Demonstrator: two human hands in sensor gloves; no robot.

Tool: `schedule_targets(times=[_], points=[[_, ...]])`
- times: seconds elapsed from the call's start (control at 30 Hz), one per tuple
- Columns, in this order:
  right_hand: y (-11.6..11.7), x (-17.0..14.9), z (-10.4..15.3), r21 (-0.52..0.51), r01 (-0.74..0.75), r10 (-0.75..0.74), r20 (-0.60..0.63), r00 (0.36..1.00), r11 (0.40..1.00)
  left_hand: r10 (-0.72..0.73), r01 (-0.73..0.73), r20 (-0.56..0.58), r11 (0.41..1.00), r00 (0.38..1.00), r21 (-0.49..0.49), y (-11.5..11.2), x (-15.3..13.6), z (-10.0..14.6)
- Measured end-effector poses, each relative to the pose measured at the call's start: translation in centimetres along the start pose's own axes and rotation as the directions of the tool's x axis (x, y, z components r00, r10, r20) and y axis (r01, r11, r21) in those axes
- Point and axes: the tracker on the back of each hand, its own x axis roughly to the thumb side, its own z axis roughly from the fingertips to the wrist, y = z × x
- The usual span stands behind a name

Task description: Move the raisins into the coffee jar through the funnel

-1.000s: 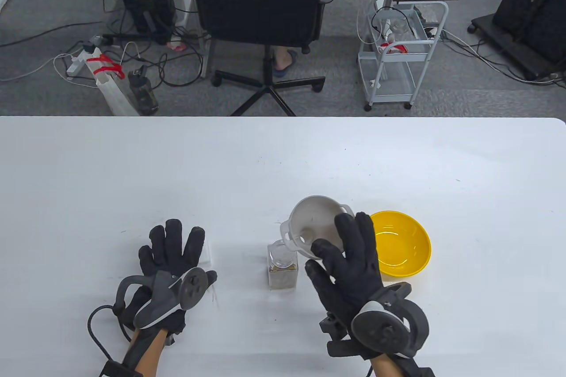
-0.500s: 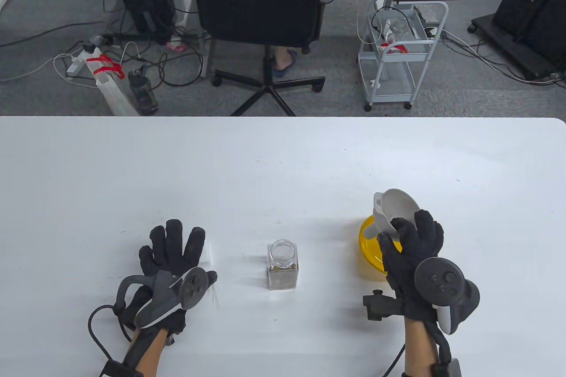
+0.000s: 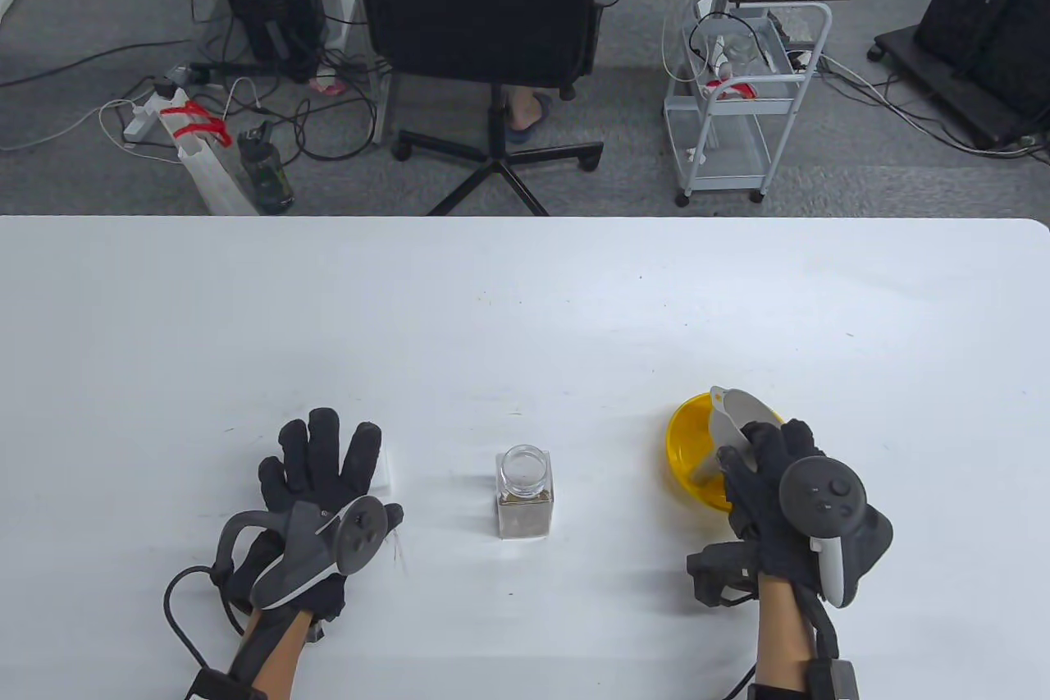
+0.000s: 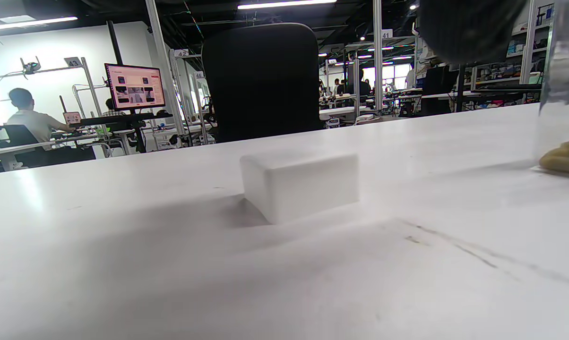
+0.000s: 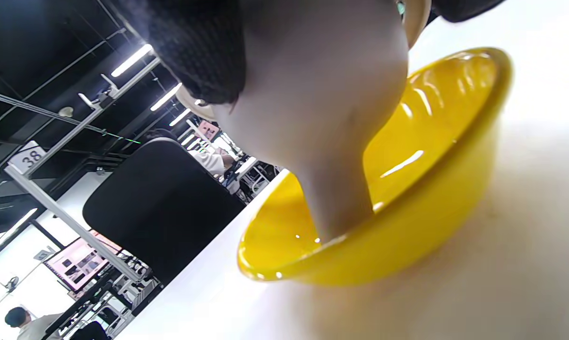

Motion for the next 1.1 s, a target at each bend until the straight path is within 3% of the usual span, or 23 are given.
schedule_targets(times=[0.47,0.6,0.77,0.9,1.0,1.03,1.1], points=[[-0.6,-0.5,0.2,-0.074,0.000,-0.003,-0.042,0.999,0.997,0.001,-0.001,-0.001,1.000,1.000,-0.008,0.0,0.0,0.0],[-0.9,0.6,0.8,-0.127,-0.033,0.034,0.010,0.999,0.991,0.005,-0.005,-0.003,1.000,1.000,-0.013,0.0,0.0,0.0],[-0.8,3.1,1.9,-0.155,-0.019,0.046,0.171,0.984,0.988,0.007,-0.007,-0.002,1.000,1.000,-0.011,0.0,0.0,0.0],[0.2,5.2,3.0,-0.040,0.065,-0.046,0.363,0.931,0.997,0.009,-0.009,-0.001,1.000,1.000,-0.009,0.0,0.0,-0.1],[2.2,6.4,3.4,0.194,0.073,-0.155,0.452,0.878,0.978,0.007,-0.007,-0.001,1.000,1.000,-0.010,-0.1,0.0,-0.1],[3.4,6.7,3.5,0.318,0.050,-0.200,0.461,0.865,0.947,0.007,-0.007,-0.002,1.000,1.000,-0.010,-0.1,0.0,-0.1],[5.2,7.0,3.6,0.454,0.003,-0.233,0.453,0.860,0.891,0.008,-0.008,-0.004,1.000,1.000,-0.011,-0.1,0.0,-0.1]])
